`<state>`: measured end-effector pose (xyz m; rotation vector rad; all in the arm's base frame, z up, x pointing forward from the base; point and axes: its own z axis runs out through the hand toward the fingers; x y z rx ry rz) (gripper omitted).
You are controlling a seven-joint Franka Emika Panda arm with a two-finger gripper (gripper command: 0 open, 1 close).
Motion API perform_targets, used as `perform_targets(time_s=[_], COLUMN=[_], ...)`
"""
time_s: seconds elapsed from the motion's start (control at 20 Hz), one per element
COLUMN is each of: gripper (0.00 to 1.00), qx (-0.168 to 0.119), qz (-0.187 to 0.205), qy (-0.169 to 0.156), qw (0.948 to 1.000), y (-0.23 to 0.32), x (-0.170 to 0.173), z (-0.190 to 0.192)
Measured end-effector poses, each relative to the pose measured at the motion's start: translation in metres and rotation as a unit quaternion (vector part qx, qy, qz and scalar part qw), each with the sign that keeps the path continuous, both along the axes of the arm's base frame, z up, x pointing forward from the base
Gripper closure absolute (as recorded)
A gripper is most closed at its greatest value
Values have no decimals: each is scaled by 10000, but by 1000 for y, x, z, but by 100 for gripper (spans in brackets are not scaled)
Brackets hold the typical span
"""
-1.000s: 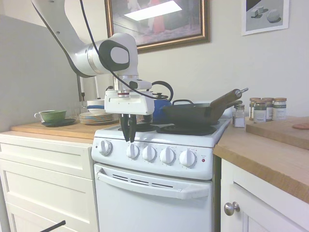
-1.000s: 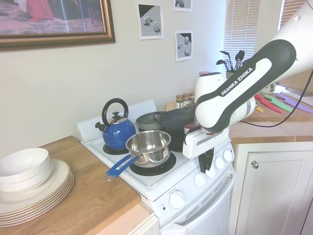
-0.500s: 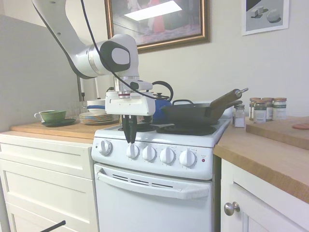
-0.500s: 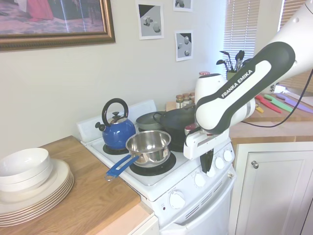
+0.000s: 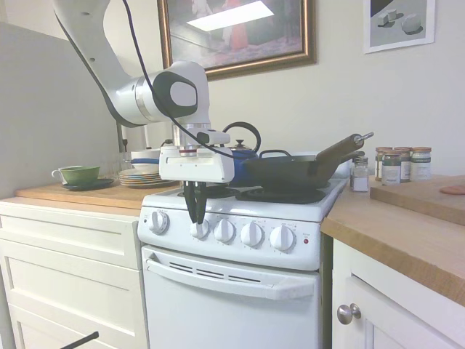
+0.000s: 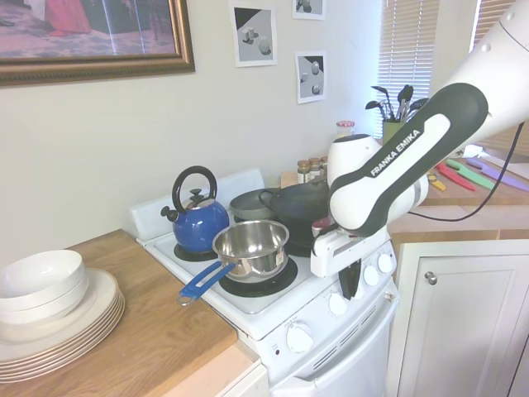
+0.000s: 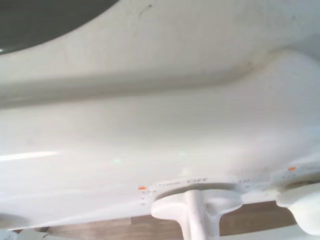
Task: Turn on the stove on the bottom left
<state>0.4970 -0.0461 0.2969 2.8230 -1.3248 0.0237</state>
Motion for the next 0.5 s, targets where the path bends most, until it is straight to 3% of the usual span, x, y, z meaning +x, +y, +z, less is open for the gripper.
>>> perform_targets(time_s=[0.5], gripper=[100], qx=[-9], qz=[-11], qy=[-42], qw=[10000], y=[0], x=[12], z=[-9])
